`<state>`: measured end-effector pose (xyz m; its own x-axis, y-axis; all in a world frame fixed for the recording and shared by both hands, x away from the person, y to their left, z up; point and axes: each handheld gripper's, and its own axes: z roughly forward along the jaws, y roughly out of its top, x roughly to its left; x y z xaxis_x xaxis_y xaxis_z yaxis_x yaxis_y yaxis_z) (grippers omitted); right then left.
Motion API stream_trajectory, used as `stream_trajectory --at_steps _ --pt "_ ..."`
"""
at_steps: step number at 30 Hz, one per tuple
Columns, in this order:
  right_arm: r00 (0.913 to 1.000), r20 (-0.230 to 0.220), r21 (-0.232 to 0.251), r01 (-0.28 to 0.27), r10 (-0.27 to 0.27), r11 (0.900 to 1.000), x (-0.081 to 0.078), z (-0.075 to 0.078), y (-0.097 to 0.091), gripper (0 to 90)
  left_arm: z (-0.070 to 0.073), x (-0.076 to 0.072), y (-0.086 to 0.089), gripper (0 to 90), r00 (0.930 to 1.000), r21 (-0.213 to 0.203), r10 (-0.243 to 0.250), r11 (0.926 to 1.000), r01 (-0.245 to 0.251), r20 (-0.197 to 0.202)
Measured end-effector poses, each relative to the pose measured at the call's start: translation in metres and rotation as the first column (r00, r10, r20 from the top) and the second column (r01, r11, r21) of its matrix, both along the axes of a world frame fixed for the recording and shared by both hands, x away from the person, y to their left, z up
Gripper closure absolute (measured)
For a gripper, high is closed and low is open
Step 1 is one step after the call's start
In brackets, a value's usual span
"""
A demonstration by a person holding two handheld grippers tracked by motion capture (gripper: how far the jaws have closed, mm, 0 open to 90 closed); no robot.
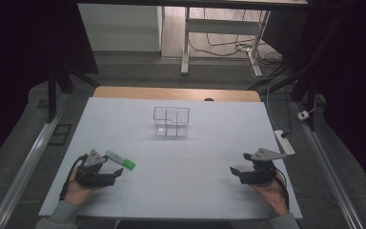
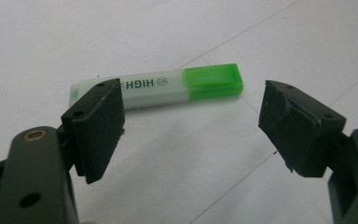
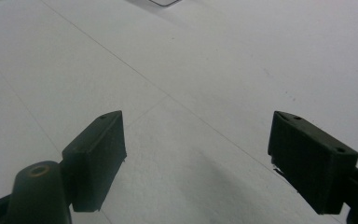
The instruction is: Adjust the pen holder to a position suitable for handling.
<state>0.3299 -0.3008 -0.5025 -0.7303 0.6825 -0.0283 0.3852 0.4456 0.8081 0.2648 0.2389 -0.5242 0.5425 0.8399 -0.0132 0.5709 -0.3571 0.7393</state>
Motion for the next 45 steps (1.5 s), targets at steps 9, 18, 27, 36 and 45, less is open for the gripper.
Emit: stream_trajectory --at_steps 9,18,27,36,45 --pt "1.0 -0.005 -0.01 -0.008 0.008 0.9999 0.001 -0.002 0.0 20.5 0.0 0.001 0.001 23.0 1.0 -0.001 0.003 1.0 -0.003 0.001" --pt "0.9999 -0.016 -0.012 0.003 -0.003 0.9999 0.001 -0.003 0.0 21.4 0.0 0.002 0.001 23.1 1.0 0.0 -0.001 1.0 0.001 0.001" --pt "0.9999 -0.015 -0.012 0.008 -0.008 0.9999 0.002 -0.005 0.0 21.8 0.001 0.003 0.001 23.2 1.0 0.004 -0.003 1.0 0.003 0.002" --pt "0.9996 -0.029 -0.024 0.002 -0.003 0.9997 0.003 -0.007 0.0 21.9 0.004 0.007 0.003 23.3 0.9999 0.012 -0.015 0.9998 0.015 -0.001" --pt "0.9995 -0.032 -0.028 0.007 -0.008 0.9996 0.001 -0.008 -0.001 22.0 0.015 0.012 0.003 23.4 0.9986 0.038 -0.053 0.9979 0.053 -0.004"
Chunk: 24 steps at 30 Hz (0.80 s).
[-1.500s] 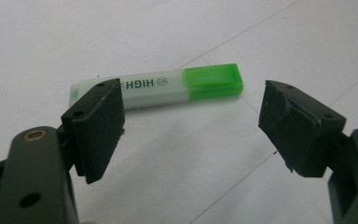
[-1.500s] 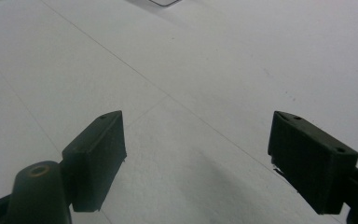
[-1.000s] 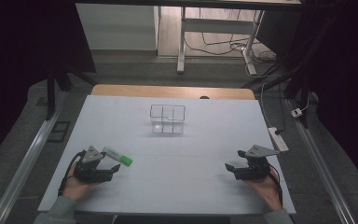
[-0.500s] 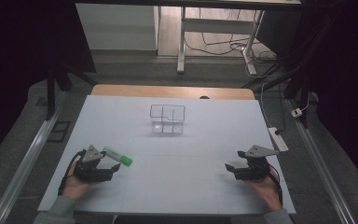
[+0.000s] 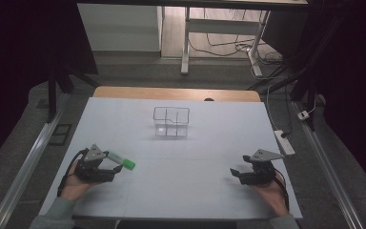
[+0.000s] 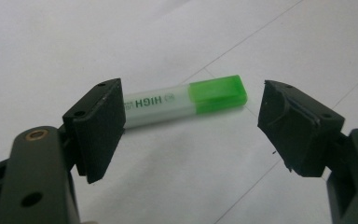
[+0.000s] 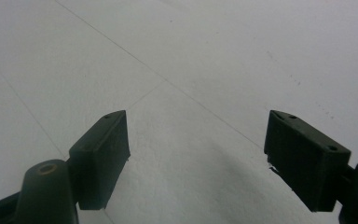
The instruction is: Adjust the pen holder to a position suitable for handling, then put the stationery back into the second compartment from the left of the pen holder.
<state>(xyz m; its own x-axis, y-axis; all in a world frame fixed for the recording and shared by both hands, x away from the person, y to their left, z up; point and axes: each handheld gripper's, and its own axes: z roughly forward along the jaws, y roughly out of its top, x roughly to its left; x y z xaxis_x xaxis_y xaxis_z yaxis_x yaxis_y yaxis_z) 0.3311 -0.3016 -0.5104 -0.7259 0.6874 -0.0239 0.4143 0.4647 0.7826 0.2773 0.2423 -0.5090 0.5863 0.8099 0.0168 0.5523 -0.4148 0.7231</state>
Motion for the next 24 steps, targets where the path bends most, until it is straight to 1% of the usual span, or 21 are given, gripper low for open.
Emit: stream_trajectory --at_steps 6,8,9,10,11,16,23,24 --pt "1.0 -0.008 -0.009 0.0 0.0 1.0 -0.001 -0.002 -0.001 22.0 0.004 0.005 0.003 23.7 0.9997 0.003 -0.018 0.9998 0.018 -0.014" --pt "0.9999 -0.009 -0.008 0.006 -0.006 1.0 0.0 -0.002 -0.002 22.0 0.006 0.006 0.003 24.1 0.9992 0.012 -0.034 0.9993 0.035 -0.02" --pt "0.9999 -0.008 -0.008 0.009 -0.009 0.9999 0.0 -0.002 -0.002 22.0 0.006 0.006 0.003 24.2 0.9992 0.012 -0.034 0.9993 0.035 -0.02" --pt "0.9999 -0.01 -0.004 0.004 -0.004 1.0 0.0 -0.003 -0.002 22.0 0.006 0.006 0.003 24.2 0.999 0.026 -0.04 0.9988 0.041 -0.02" --pt "1.0 -0.007 -0.008 0.004 -0.004 1.0 0.0 -0.002 -0.002 22.0 0.007 0.006 0.003 24.2 0.9987 0.032 -0.046 0.9984 0.047 -0.022" --pt "1.0 -0.006 -0.008 0.002 -0.003 1.0 -0.001 -0.001 -0.001 22.0 0.011 0.006 0.002 24.3 0.9975 0.045 -0.067 0.9966 0.068 -0.023" --pt "0.9999 -0.011 -0.01 0.002 -0.002 0.9999 -0.001 -0.002 -0.001 22.0 0.015 0.007 0.003 25.2 0.9952 0.047 -0.096 0.9942 0.097 -0.021" --pt "0.9999 -0.011 -0.008 0.001 -0.001 1.0 -0.001 -0.002 0.0 22.0 0.017 0.008 0.004 25.4 0.9942 0.052 -0.106 0.9929 0.107 -0.02"
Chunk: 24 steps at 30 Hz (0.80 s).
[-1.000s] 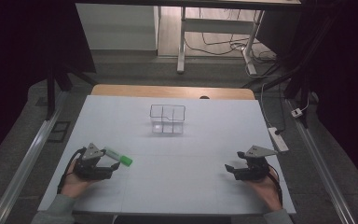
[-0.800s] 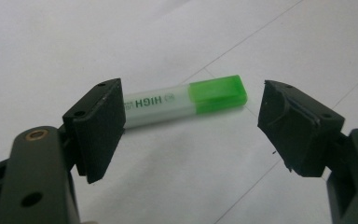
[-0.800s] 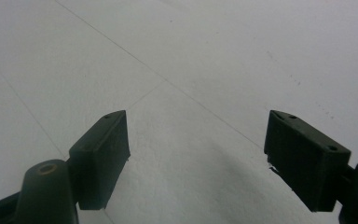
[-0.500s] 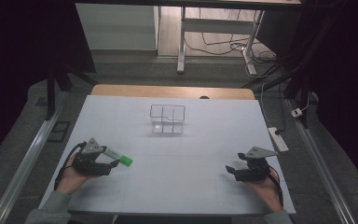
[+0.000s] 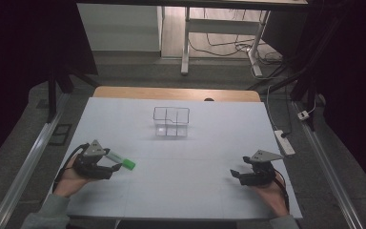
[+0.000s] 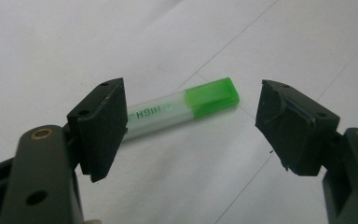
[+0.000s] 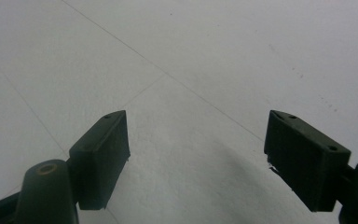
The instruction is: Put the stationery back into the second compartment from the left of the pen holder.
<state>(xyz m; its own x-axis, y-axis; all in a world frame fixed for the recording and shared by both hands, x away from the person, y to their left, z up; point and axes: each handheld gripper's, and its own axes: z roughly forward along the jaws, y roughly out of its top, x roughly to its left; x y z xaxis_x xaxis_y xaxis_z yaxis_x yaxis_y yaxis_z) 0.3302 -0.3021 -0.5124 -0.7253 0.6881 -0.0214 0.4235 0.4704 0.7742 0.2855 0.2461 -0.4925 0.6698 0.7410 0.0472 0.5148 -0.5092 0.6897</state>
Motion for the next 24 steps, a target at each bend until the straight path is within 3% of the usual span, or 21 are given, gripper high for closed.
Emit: stream_trajectory --at_steps 11,17,24 --pt "1.0 -0.001 0.003 0.004 -0.004 1.0 0.0 0.0 -0.001 21.9 0.005 0.012 0.002 24.4 0.9976 0.021 -0.068 0.9974 0.068 -0.006" --pt "0.9999 -0.01 0.003 0.001 -0.001 1.0 0.001 -0.002 0.0 21.9 0.008 0.018 -0.001 24.2 0.9897 0.067 -0.143 0.9875 0.143 -0.005" --pt "0.9998 -0.017 -0.003 -0.001 0.001 1.0 0.001 -0.002 -0.001 21.9 0.012 0.023 -0.003 25.5 0.9828 0.075 -0.184 0.9802 0.183 0.008"
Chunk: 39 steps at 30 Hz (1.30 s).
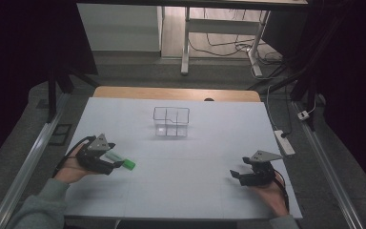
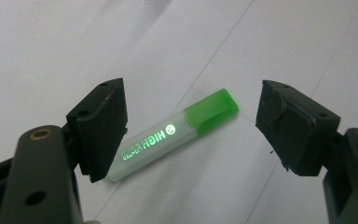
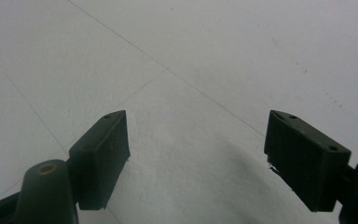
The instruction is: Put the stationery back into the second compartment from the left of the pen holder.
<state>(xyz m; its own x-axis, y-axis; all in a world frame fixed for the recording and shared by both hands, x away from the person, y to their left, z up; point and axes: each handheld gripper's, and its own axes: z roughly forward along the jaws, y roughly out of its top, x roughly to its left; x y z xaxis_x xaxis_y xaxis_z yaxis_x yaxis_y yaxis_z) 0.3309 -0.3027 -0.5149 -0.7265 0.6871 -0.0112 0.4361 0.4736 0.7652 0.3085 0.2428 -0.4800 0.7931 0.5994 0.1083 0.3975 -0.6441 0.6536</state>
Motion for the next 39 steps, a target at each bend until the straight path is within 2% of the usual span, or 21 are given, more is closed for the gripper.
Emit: stream_trajectory --at_steps 3,8,15,16,24,26,27,29,35,36,39 --pt "1.0 -0.001 -0.001 0.0 0.0 1.0 0.0 0.0 0.0 21.9 0.001 0.002 -0.001 26.0 0.9997 0.009 -0.025 0.9996 0.025 0.005" --pt "1.0 0.0 -0.002 -0.001 0.001 1.0 0.0 -0.001 0.001 21.9 0.005 0.006 -0.004 26.9 0.9969 0.051 -0.079 0.9956 0.078 0.006" --pt "1.0 -0.006 -0.005 -0.002 0.002 1.0 0.001 -0.002 0.0 22.0 0.009 0.014 -0.004 27.1 0.9936 0.087 -0.113 0.9899 0.112 0.007" --pt "1.0 -0.007 -0.003 -0.003 0.003 1.0 0.002 -0.003 0.0 22.0 0.009 0.017 -0.004 27.1 0.992 0.1 -0.127 0.987 0.126 0.0" --pt "1.0 -0.006 0.003 0.003 -0.003 1.0 0.002 -0.001 -0.002 22.1 0.008 0.026 -0.006 27.1 0.9851 0.126 -0.17 0.9771 0.172 -0.022" --pt "1.0 -0.008 -0.004 0.001 -0.001 1.0 0.002 -0.002 -0.001 22.0 0.007 0.029 -0.006 26.9 0.9812 0.138 -0.189 0.9715 0.193 -0.036" --pt "1.0 -0.008 -0.004 0.001 -0.001 1.0 0.002 -0.002 -0.001 22.0 0.007 0.029 -0.006 26.7 0.9812 0.138 -0.189 0.9715 0.193 -0.036" --pt "1.0 -0.009 -0.005 -0.002 0.002 1.0 0.002 -0.002 -0.001 22.0 0.005 0.033 -0.006 25.8 0.9793 0.157 -0.196 0.9668 0.202 -0.053" --pt "0.9999 -0.014 -0.006 -0.002 0.002 1.0 0.002 -0.003 -0.001 22.0 0.002 0.036 -0.005 24.3 0.975 0.154 -0.21 0.9635 0.219 -0.073" --pt "0.9999 -0.015 -0.007 -0.003 0.003 1.0 0.002 -0.003 -0.001 22.0 0.001 0.036 -0.006 24.3 0.9727 0.161 -0.218 0.9601 0.228 -0.079" --pt "0.9998 -0.018 -0.009 -0.005 0.005 0.9999 0.003 -0.004 0.0 22.0 0.001 0.036 -0.008 23.9 0.9711 0.174 -0.224 0.9562 0.235 -0.084"
